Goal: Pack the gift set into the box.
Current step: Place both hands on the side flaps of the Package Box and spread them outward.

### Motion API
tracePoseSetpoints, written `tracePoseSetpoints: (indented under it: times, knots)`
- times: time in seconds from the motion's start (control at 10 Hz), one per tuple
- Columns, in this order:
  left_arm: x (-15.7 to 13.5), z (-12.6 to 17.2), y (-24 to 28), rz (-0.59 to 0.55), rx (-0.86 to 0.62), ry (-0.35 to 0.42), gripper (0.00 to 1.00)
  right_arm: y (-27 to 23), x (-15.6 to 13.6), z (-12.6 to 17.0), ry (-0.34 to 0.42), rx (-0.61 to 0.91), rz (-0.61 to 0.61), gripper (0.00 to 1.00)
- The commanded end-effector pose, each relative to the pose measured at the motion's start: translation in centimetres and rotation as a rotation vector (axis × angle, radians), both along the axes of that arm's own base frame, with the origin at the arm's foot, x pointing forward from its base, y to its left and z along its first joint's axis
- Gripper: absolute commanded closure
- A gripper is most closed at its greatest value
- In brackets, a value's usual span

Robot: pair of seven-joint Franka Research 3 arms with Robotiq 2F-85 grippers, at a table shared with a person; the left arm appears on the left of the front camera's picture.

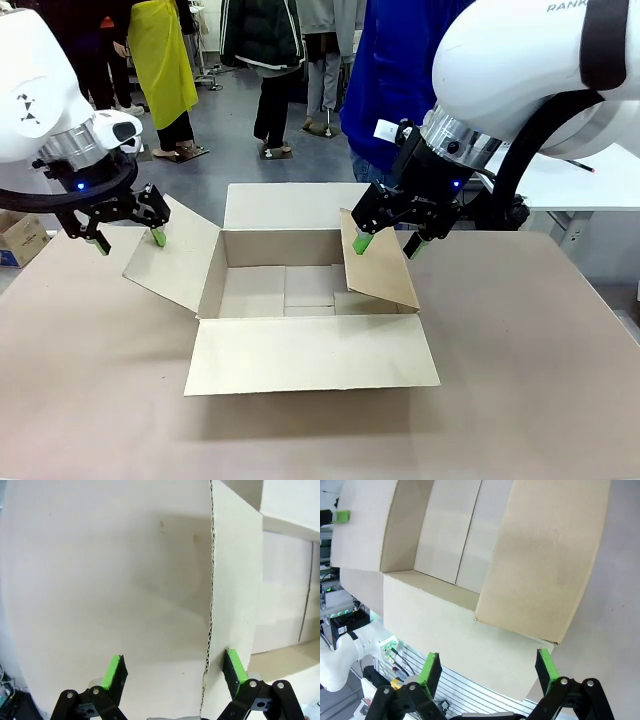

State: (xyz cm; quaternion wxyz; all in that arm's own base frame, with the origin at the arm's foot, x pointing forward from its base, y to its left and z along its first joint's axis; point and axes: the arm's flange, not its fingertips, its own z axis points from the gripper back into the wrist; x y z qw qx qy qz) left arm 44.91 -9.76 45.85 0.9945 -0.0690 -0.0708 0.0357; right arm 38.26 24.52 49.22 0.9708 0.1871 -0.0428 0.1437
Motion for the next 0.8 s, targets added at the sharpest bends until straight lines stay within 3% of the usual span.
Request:
tracePoseSetpoints:
  times: [0.0,0.1,0.2,0.3,0.4,0.5,0.6,0.7]
  knots:
    - [-0.2,0.5,-0.2,0.012,0.033,-0.016,0.00,0.0,0.0,0.0,0.000,0.000,0.000,0.00]
    - [-0.2,0.5,-0.2,0.012,0.033,-0.016,0.00,4.3,2.7,1.3,-0.041,-0.087,-0.096,0.00]
    - [-0.2,0.5,-0.2,0.012,0.033,-0.016,0.00,7.9,5.9,1.6,-0.097,-0.227,-0.321,0.00]
    - [-0.2,0.5,-0.2,0.012,0.033,-0.016,0.00,10.6,9.0,0.4,-0.071,-0.266,-0.404,0.00]
    - [-0.2,0.5,-0.2,0.012,0.033,-0.016,0.00,10.3,10.4,-1.5,-0.009,-0.343,-0.463,0.00]
    - [-0.2,0.5,-0.2,0.012,0.033,-0.016,0.00,9.0,9.8,-2.2,0.112,-0.309,-0.309,0.00]
    - [-0.2,0.5,-0.2,0.012,0.033,-0.016,0.00,7.4,7.4,-0.8,-0.115,-0.185,-0.318,0.00]
    - [-0.2,0.5,-0.2,0.012,0.033,-0.016,0.00,7.5,9.3,-3.1,-0.047,-0.265,-0.355,0.00]
